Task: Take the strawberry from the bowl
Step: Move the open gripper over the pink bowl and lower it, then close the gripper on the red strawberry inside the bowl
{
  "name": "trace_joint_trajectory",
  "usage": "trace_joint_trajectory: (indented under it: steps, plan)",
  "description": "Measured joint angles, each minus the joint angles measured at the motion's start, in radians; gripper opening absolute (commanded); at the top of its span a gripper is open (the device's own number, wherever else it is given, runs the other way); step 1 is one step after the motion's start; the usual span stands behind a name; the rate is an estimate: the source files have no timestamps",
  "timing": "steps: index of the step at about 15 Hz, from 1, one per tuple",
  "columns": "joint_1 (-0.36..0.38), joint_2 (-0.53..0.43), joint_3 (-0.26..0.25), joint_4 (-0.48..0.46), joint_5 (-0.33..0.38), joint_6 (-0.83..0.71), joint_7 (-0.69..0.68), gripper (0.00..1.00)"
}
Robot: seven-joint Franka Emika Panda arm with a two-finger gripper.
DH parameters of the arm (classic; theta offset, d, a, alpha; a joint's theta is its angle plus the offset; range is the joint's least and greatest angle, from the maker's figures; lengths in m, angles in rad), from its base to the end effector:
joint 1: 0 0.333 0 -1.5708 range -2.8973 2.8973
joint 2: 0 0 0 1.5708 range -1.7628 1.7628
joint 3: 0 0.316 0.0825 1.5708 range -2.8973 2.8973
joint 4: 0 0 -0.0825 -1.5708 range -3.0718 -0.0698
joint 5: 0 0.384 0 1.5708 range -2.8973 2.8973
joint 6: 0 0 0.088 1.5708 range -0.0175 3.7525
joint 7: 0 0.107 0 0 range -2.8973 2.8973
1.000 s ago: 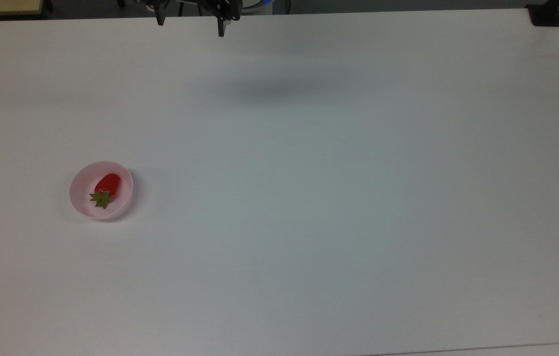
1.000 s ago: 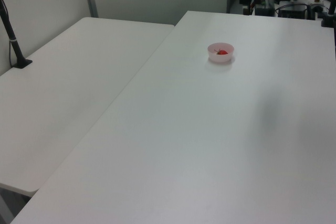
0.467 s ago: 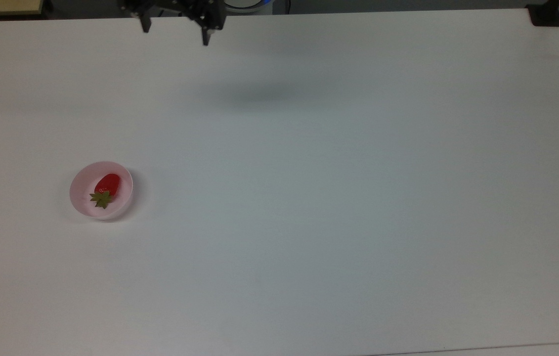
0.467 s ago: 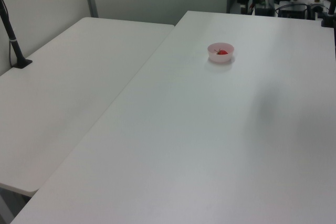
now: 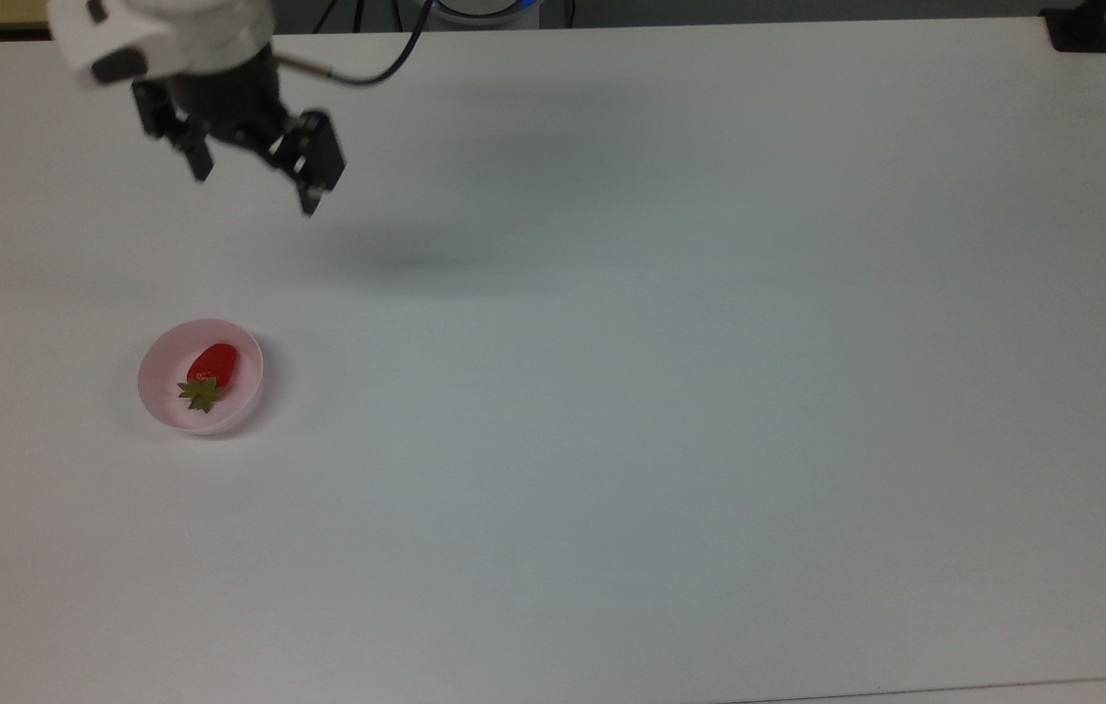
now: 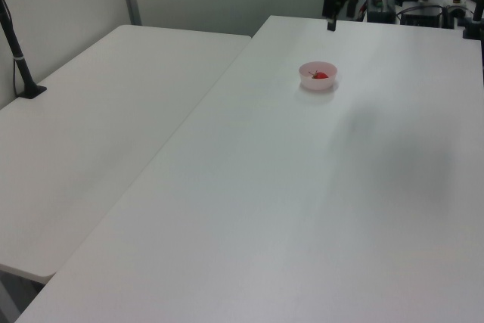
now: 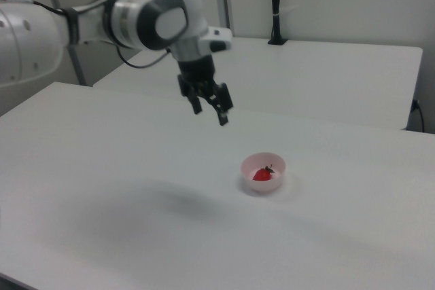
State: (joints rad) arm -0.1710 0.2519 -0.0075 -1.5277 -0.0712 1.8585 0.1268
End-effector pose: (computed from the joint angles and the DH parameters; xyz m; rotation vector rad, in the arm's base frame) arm 0.6364 -0.1199 0.5200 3.0348 -0.4392 0.1182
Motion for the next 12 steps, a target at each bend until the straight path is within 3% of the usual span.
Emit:
trace_joint_trajectory:
  steps: [2,3,4,5,12]
  plan:
    - [-0.03,0.056,0.0,0.003,0.0,0.071,0.0,0.91]
    - [-0.043,0.081,0.0,0.004,0.0,0.103,0.0,0.84]
    - [-0.056,0.107,0.0,0.006,0.0,0.139,0.0,0.72]
    - [-0.073,0.141,0.0,0.008,0.0,0.183,0.0,0.67]
    - [-0.104,0.252,0.0,0.013,0.0,0.316,-0.001,0.64]
